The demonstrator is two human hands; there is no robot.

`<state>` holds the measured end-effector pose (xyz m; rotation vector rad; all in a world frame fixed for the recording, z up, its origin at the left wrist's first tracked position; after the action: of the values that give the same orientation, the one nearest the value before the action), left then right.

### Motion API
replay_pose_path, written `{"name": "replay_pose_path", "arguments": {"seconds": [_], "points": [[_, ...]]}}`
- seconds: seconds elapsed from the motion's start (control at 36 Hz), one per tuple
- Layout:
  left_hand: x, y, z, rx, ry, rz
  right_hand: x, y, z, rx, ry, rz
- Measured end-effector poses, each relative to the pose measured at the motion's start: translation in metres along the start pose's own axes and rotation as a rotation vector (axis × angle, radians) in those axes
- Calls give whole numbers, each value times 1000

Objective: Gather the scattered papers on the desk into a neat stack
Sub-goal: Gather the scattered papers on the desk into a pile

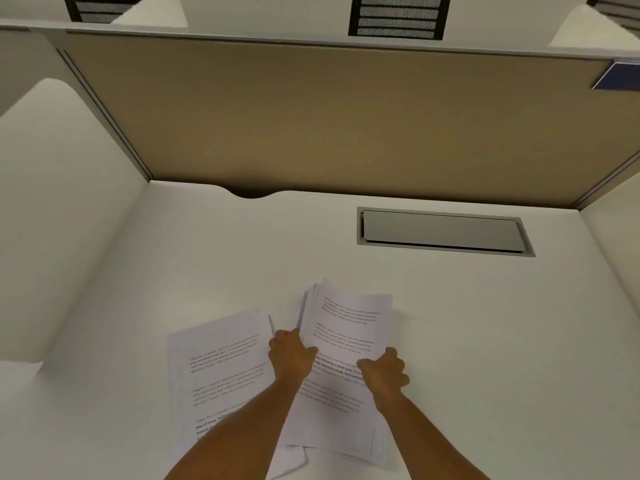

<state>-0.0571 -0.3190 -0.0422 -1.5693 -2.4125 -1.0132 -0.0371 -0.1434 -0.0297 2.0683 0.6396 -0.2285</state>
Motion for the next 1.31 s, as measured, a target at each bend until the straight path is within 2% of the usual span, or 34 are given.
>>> {"name": "replay_pose_path", "arguments": {"seconds": [0.14, 0.25, 0.47, 0.72, 0.86, 1.06, 1.19, 1.31], "points": [[-3, 2, 0, -6, 244, 15, 0, -1, -2, -107, -71, -26], [-9, 0, -1, -83, 405, 22, 6, -3, -7, -94, -68, -43], [-7, 4, -14, -147, 641, 58, 18, -10, -19, -230, -462, 19], [0, 25, -36, -214, 961, 26, 4, 2, -54, -225, -670, -33], [-2, 35, -51, -263, 1047, 101, -12, 18, -68, -217, -673, -139], [-23, 51, -80, -159, 1211, 56, -40, 44, -62, -319, -557, -239], [-65, 65, -93, -26, 1143, 5, -54, 64, -27, -395, -429, -292], [-128, 70, -105, 144, 1058, -86, -68, 83, 44, -511, -300, -313]]}}
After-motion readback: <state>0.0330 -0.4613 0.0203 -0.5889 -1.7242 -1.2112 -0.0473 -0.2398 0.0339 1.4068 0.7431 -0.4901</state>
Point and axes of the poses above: each hand's wrist, its own y-axis away from the middle knuckle, its own z-axis out of the palm, x = y × z, the point moved 1 cm from there along -y, towards the middle knuckle, and after that the axes turned 4 degrees about z, right-handed, at the moved point
